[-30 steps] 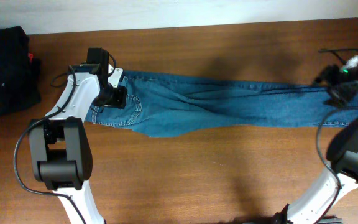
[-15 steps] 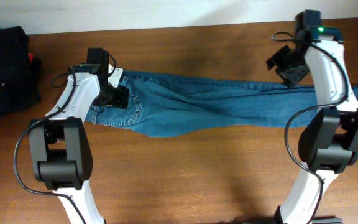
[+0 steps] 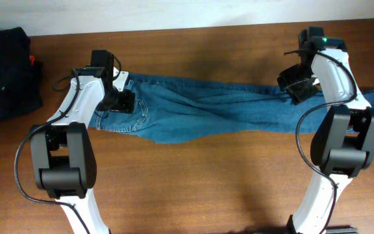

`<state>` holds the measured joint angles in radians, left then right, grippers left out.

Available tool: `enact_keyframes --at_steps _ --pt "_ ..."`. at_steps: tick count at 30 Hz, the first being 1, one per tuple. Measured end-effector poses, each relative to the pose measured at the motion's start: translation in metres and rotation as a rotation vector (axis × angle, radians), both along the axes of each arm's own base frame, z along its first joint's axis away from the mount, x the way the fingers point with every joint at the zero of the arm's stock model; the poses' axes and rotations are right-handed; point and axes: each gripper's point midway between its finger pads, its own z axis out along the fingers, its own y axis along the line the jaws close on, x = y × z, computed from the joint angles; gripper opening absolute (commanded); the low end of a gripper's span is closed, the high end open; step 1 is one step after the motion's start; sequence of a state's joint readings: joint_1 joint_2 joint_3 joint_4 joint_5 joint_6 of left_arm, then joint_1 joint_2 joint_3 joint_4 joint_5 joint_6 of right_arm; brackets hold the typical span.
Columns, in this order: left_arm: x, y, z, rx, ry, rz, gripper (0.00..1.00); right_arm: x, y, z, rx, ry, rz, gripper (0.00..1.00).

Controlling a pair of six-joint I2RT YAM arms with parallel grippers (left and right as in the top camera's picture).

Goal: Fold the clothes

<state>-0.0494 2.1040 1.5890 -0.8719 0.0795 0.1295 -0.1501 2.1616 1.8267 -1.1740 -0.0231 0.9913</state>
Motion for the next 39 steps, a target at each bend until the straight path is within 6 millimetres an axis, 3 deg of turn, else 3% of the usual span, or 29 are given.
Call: enact_keyframes --at_steps 11,14,19,24,33,39 --pt "-0.001 0.0 0.0 0.001 0.004 0.0 0.7 0.001 0.0 -0.018 0.005 0.003 -0.027 0.48" --pt "-0.001 0.0 0.0 0.001 0.005 0.001 0.7 0.003 0.0 -0.026 0.007 0.007 -0.031 0.35" --pt "-0.001 0.0 0.0 0.001 0.005 0.001 0.7 0.004 0.001 -0.03 0.014 0.01 -0.034 0.24" --pt "-0.001 0.0 0.0 0.001 0.005 0.001 0.7 0.004 0.001 -0.031 0.015 0.01 -0.036 0.04" --pt "-0.001 0.0 0.0 0.001 0.005 0.001 0.7 0.01 -0.001 -0.03 0.047 -0.021 -0.056 0.04" --pt "-0.001 0.0 0.0 0.002 0.005 0.001 0.7 0.016 -0.018 -0.027 0.159 -0.073 -0.125 0.04"
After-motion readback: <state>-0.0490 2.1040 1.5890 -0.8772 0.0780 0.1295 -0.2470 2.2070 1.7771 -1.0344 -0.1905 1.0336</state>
